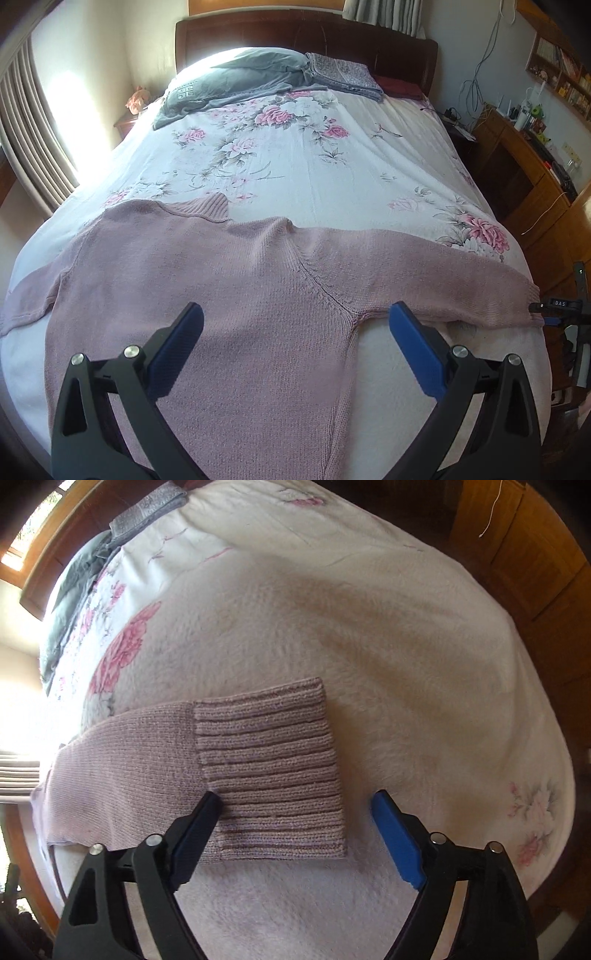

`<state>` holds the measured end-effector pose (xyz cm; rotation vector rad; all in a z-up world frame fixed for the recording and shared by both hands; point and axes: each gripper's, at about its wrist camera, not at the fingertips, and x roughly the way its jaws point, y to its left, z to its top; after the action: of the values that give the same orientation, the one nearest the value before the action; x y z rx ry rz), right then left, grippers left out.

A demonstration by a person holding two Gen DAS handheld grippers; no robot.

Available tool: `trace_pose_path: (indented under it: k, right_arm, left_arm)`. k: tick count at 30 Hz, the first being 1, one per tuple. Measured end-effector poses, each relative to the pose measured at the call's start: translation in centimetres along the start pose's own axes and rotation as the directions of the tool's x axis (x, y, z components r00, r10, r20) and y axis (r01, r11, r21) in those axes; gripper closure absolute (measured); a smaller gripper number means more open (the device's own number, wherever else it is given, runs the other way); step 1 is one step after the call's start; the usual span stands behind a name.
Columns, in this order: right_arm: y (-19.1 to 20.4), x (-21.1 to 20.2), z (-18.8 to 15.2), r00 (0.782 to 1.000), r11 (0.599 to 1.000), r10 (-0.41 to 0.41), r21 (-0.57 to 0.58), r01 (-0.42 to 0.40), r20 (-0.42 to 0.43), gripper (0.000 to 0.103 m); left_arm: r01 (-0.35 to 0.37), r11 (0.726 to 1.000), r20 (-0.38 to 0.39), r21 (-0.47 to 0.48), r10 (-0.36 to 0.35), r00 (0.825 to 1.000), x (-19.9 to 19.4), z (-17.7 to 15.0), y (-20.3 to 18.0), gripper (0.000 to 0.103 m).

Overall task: Fold small clothes
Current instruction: 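Move the right tool to the sweater cuff and close on it, then carry the cuff with the right tool across the sweater body and release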

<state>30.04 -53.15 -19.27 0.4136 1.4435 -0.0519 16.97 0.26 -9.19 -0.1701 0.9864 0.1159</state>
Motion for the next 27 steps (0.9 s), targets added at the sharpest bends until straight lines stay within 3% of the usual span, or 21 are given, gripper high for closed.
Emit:
trace_pose_path:
  k: [2, 4, 5, 7, 9, 13, 16, 18, 22, 27]
  right_arm:
    - [0.1, 0.3, -0.1, 1.0, 1.0, 0.017, -0.014, -0.017, 0.001, 0.023]
    - [0.7, -0.1, -0.1, 0.999, 0.998, 0.049, -0.044, -0.048, 0.015, 0.047]
    - [1.1, -0.4, -0.2, 0.999, 0.997, 0.047, -0.064, -0.045, 0.023, 0.064]
    - [1.8, -1.3, -0.1, 0.992, 0.989, 0.121, -0.091, -0.118, 0.024, 0.082]
    - [2.8, -2.7, -0.2, 0.985, 0.979, 0.164, -0.128, -0.156, 0.054, 0.083]
    - [5.2, -4.4, -0.6, 0.983, 0.97, 0.154, -0.203, -0.132, 0.099, 0.083]
    - [6.0, -3.4, -0.8, 0.994, 0.974, 0.029, -0.228, -0.005, 0.104, 0.083]
    - [6.1, -2.4, -0.8, 0.996, 0.978, 0.001, -0.206, 0.016, 0.085, 0.083]
    - [6.8, -3.0, -1.6, 0.993, 0.983, 0.037, -0.185, -0.016, 0.113, 0.084]
    - [14.8, -5.2, -3.3, 0.977, 0.945, 0.157, -0.31, -0.106, 0.145, 0.084]
  left_arm:
    - [-0.011, 1.0, -0.004, -0.01, 0.011, 1.0, 0.2, 0.1, 0.0, 0.003]
    - [-0.015, 1.0, -0.009, -0.022, 0.015, 1.0, 0.2, 0.2, 0.2, 0.003]
    - [-0.018, 0.999, -0.011, -0.027, 0.017, 1.0, 0.3, 0.3, 0.3, 0.003]
    - [-0.027, 0.999, -0.012, -0.033, 0.026, 1.0, 0.4, 0.3, 0.5, 0.003]
    - [-0.032, 0.999, -0.011, -0.04, 0.032, 0.999, 0.3, 0.4, 0.7, 0.003]
    - [-0.035, 0.997, -0.015, -0.063, 0.034, 0.999, 0.2, 0.2, 1.8, 0.003]
    - [-0.054, 0.995, -0.034, -0.082, 0.051, 0.998, 0.7, 0.0, 3.2, 0.003]
    - [-0.061, 0.993, -0.048, -0.104, 0.057, 0.997, 1.1, -0.3, 4.4, 0.003]
    - [-0.087, 0.988, -0.069, -0.129, 0.078, 0.995, 1.5, -0.8, 7.0, 0.003]
    - [-0.097, 0.984, -0.078, -0.152, 0.086, 0.993, 1.4, -0.9, 9.7, 0.003]
